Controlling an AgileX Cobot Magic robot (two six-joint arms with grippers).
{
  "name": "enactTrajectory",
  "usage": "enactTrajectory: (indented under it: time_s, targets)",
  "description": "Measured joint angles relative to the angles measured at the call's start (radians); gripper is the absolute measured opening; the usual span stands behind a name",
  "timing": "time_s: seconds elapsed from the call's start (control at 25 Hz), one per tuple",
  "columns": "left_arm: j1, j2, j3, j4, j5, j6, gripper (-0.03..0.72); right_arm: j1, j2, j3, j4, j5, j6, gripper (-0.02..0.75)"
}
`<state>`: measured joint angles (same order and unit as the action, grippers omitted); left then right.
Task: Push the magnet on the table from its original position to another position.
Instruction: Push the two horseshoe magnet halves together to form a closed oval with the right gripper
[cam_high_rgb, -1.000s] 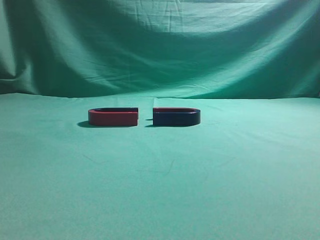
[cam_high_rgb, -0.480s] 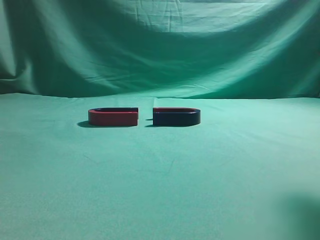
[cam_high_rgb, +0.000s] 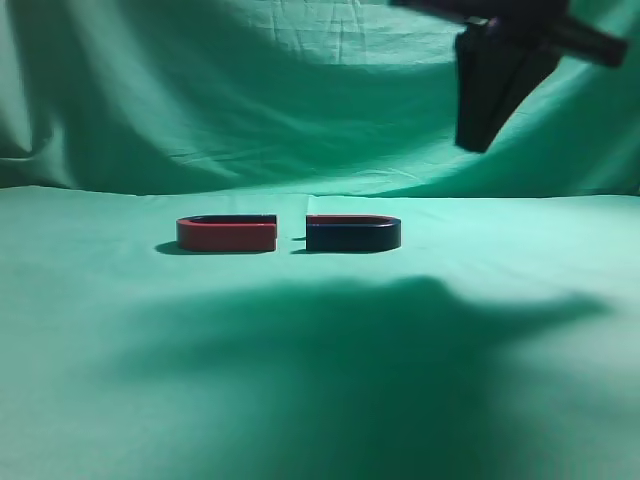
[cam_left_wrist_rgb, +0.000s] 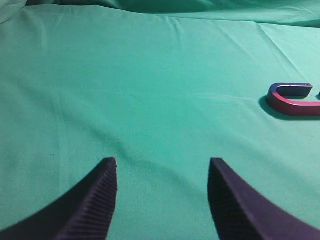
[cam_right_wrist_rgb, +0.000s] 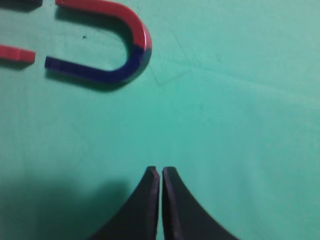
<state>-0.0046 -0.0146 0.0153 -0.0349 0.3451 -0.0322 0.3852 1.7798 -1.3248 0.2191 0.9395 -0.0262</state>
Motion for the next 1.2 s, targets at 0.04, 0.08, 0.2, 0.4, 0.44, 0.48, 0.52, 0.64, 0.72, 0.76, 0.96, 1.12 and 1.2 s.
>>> enactTrajectory:
  time_s: [0.04,0.08,0.2,0.4,0.44,0.48,0.52,0.64,0.72,0.76,0.96,1.12,1.2]
  targets:
    - [0.000,0.000,0.000,0.000,0.000,0.000,0.372,0.008,0.036,-0.032,-0.005,0.004,0.008,0.000]
    - [0.000,0.000,0.000,0.000,0.000,0.000,0.372,0.016,0.068,-0.064,-0.007,0.005,0.013,0.000]
    - [0.000,0.000,0.000,0.000,0.000,0.000,0.372,0.025,0.150,-0.144,-0.013,0.008,0.035,0.000]
    - [0.000,0.000,0.000,0.000,0.000,0.000,0.372,0.025,0.266,-0.242,-0.018,0.028,0.051,0.000]
    - [0.000,0.000,0.000,0.000,0.000,0.000,0.372,0.025,0.287,-0.257,-0.018,0.036,0.051,0.000]
    - [0.000,0.000,0.000,0.000,0.000,0.000,0.372,0.025,0.304,-0.268,-0.018,0.036,0.051,0.000]
    - [0.000,0.000,0.000,0.000,0.000,0.000,0.372,0.025,0.317,-0.275,-0.018,0.036,0.051,0.000]
    - [0.000,0.000,0.000,0.000,0.000,0.000,0.372,0.025,0.352,-0.308,-0.021,0.034,0.051,0.000]
    - [0.000,0.000,0.000,0.000,0.000,0.000,0.372,0.027,0.366,-0.324,-0.023,0.036,0.051,0.000]
    - [0.000,0.000,0.000,0.000,0.000,0.000,0.372,0.033,0.373,-0.332,-0.023,0.033,0.052,0.000]
    - [0.000,0.000,0.000,0.000,0.000,0.000,0.372,0.068,0.389,-0.362,-0.024,0.015,0.053,0.000]
    - [0.000,0.000,0.000,0.000,0.000,0.000,0.372,0.075,0.391,-0.388,-0.023,0.014,0.064,0.000]
    - [0.000,0.000,0.000,0.000,0.000,0.000,0.372,0.075,0.393,-0.421,-0.026,0.036,0.066,0.000]
